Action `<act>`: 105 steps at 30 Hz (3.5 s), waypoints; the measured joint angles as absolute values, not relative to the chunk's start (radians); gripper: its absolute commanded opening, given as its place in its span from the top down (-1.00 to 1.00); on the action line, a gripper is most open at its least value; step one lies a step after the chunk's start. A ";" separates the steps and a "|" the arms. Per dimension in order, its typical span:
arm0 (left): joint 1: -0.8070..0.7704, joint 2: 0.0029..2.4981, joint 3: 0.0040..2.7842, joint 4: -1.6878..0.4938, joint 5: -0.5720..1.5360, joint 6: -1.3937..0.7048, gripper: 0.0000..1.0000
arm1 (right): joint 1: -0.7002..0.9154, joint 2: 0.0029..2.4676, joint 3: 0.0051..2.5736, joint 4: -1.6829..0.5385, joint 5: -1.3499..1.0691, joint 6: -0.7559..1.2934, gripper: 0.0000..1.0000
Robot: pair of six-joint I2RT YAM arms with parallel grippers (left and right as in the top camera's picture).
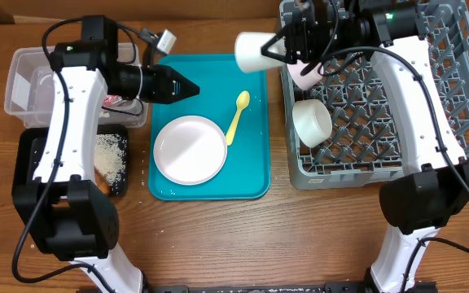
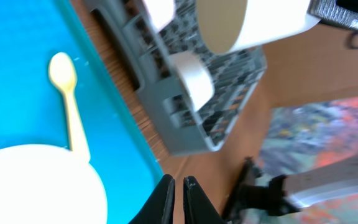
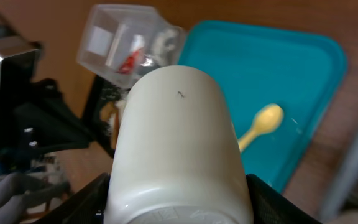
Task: Sort waste into correct bins and load items into the dishwasher
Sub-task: 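Place the paper cup upside down in the rack with the right gripper, then move the right gripper toward the pink plate on the teal tray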
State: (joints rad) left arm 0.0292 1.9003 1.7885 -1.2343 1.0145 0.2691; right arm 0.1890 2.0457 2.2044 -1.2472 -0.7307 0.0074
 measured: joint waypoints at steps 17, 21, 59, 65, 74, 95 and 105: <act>-0.049 1.900 1.789 -1.203 0.738 0.269 0.74 | 0.191 1.898 2.168 -1.695 0.037 0.378 -0.09; -0.051 1.900 1.789 -1.201 0.712 0.269 0.74 | 0.189 1.898 2.104 -1.695 0.117 0.440 -0.09; -0.051 1.900 1.789 -1.205 0.675 0.269 0.70 | 0.026 1.942 1.760 -1.402 0.064 0.339 -0.63; -0.051 1.900 1.789 -1.205 0.675 0.269 0.64 | 0.026 1.942 1.760 -1.392 0.059 0.336 -1.00; -0.051 1.900 1.789 -1.204 0.675 0.269 0.40 | 0.028 1.945 1.843 -1.489 0.030 0.336 -0.95; -0.053 1.900 1.789 -1.180 0.491 0.183 0.14 | 0.492 1.891 1.768 -1.132 -0.171 0.464 -0.19; -0.050 1.900 1.790 -1.064 0.311 -0.029 0.02 | 0.622 1.890 1.489 -0.816 -0.164 0.634 0.00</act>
State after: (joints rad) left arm -0.0502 1.9003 1.7897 -1.0641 0.3115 -0.0288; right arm 0.6216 1.8900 1.4895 -0.8162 -0.1642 0.6342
